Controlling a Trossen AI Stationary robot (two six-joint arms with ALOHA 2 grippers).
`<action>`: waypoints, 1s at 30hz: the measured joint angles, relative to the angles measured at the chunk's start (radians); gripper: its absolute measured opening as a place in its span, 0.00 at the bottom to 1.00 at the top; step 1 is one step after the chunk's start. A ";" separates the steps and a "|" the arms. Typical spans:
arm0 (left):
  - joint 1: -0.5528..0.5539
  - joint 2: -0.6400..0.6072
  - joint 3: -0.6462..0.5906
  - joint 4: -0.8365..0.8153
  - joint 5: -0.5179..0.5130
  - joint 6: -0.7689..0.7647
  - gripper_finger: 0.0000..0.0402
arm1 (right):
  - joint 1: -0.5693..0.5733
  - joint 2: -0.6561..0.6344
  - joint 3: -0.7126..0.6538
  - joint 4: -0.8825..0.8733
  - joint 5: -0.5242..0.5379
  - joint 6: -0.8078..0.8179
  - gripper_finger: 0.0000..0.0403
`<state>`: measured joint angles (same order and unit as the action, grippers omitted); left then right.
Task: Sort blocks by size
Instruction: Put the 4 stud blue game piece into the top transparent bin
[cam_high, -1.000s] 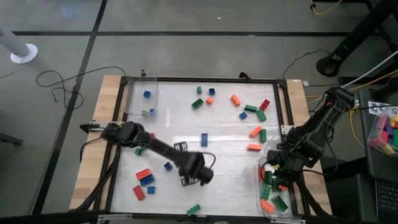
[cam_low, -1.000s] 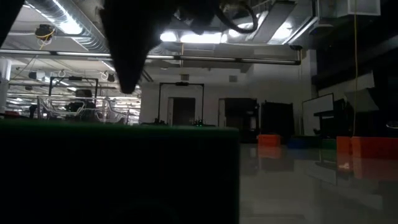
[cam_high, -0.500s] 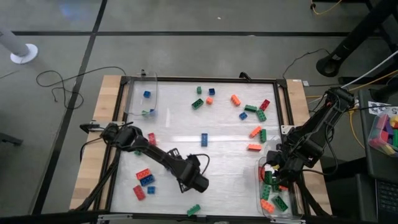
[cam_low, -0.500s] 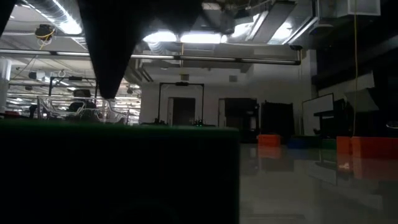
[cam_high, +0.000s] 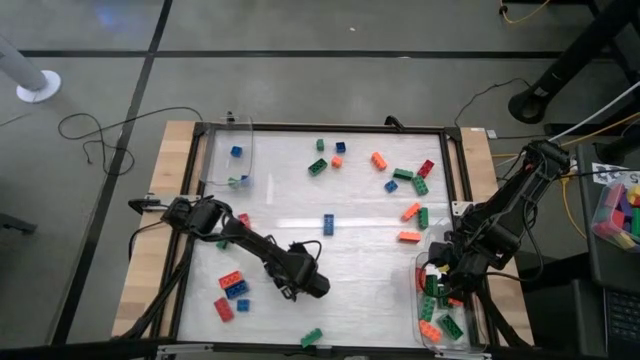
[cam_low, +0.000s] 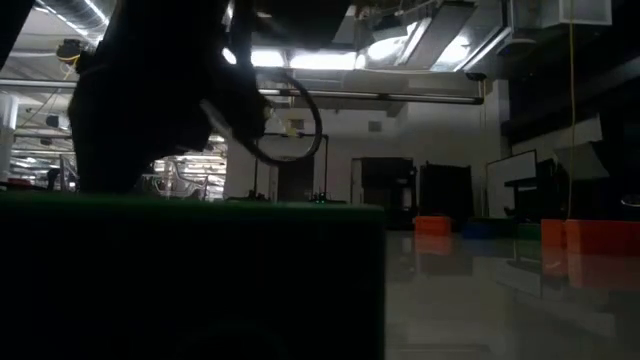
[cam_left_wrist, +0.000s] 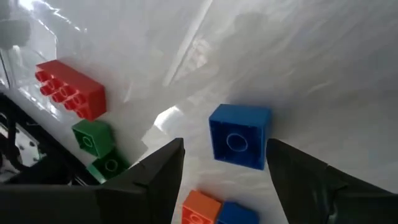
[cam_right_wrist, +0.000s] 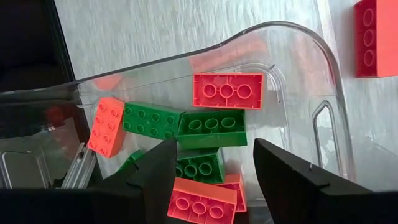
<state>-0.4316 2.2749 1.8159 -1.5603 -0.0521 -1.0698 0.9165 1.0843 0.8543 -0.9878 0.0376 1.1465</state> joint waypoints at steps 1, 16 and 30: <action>0.000 0.000 -0.010 0.011 0.001 0.003 0.53 | 0.000 0.000 0.000 0.000 0.000 0.000 0.53; 0.005 -0.007 -0.149 0.131 0.050 0.253 0.53 | 0.000 0.000 0.000 0.000 0.000 0.000 0.53; 0.010 -0.006 -0.150 0.143 0.053 0.389 0.42 | 0.000 0.000 0.000 0.000 0.000 0.000 0.53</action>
<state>-0.4217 2.2693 1.6657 -1.4168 0.0009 -0.6810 0.9165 1.0843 0.8547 -0.9882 0.0375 1.1466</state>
